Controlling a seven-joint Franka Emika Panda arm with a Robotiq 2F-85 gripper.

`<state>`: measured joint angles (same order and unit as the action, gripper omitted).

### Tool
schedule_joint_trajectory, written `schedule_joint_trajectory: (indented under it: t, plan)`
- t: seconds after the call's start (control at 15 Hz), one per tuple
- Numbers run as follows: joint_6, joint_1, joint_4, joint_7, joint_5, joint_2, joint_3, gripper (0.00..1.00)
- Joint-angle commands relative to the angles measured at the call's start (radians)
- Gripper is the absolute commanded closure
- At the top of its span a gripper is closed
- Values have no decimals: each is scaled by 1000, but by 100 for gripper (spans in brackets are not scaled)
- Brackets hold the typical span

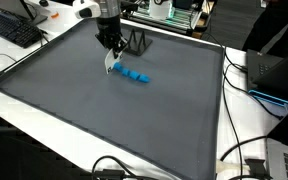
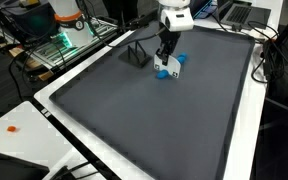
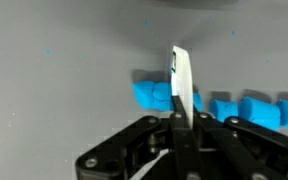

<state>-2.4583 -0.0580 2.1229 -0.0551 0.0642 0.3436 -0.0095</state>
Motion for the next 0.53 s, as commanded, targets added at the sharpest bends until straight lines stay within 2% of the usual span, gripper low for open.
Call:
schedule_joint_trajectory:
  t: [0.0,0.47]
  plan:
    - [-31,10,32,-6,-11,23,5,99]
    - [9,24,25,-18,-97,9,17,99]
